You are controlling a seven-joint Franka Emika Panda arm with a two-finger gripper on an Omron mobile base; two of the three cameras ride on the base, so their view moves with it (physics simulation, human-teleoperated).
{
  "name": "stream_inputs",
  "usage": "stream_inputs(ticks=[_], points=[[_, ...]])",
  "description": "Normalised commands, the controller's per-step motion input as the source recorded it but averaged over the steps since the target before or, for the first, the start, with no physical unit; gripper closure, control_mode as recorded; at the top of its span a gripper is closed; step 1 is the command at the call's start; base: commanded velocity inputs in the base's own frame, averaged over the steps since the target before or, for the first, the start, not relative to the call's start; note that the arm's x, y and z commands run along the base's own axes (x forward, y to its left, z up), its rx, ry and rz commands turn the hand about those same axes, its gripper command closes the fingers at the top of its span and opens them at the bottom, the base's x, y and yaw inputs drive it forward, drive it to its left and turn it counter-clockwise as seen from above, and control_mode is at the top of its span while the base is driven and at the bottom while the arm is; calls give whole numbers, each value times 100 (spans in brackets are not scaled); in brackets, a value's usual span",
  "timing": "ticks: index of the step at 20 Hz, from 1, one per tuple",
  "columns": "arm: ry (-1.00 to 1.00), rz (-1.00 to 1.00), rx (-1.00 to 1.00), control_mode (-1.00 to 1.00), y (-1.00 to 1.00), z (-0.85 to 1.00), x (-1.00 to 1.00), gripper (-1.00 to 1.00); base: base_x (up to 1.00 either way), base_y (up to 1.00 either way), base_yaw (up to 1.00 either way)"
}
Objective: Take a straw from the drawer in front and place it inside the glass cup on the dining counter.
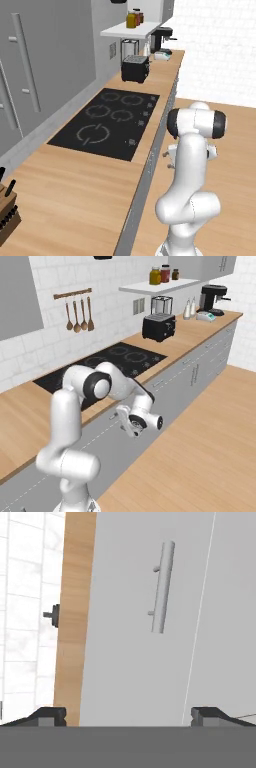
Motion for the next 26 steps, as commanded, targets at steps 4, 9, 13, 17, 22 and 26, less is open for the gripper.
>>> stream_inputs(ticks=[4, 9, 13, 17, 22, 26], points=[[0, 0, 1, -100, 18, -20, 53, -100, 0, 0, 0], [0, 0, 0, -100, 29, -24, 39, -100, 0, 0, 0], [0, 0, 0, -100, 40, -25, 40, -100, 0, 0, 0], [0, 0, 0, -100, 18, -28, 39, -100, 0, 0, 0], [0, 0, 3, -100, 0, -34, 36, -100, 0, 0, 0], [0, 0, 3, -100, 0, -29, 35, -100, 0, 0, 0]])
